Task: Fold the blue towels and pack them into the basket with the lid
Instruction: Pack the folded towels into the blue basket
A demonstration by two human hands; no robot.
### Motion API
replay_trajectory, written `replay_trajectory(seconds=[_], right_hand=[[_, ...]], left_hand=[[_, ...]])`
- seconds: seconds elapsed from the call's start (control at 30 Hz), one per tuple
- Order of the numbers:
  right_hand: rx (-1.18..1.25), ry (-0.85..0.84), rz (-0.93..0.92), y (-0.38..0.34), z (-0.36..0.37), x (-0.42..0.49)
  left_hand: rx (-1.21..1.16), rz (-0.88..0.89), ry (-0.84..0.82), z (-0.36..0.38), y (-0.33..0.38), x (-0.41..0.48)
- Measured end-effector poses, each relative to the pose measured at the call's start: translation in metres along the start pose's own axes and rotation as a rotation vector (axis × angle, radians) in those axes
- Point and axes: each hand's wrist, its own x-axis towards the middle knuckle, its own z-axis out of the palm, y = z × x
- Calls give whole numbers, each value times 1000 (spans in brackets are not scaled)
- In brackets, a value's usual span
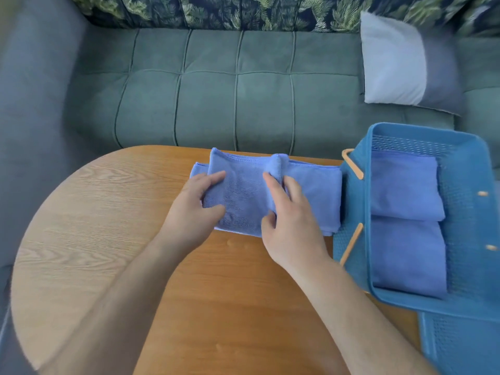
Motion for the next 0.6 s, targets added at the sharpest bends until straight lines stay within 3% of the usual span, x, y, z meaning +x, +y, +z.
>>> replay_trajectory(seconds=[0.17,0.33,0.6], right_hand=[[28,183,39,34,-73,-28],[-71,231,139,91,-137,-62],[-114,111,310,175,-175,-106]], left_hand=[[-145,207,-93,42,44,-25],[-46,370,-217,116,84,-43],[199,524,-423,216,115,-78]])
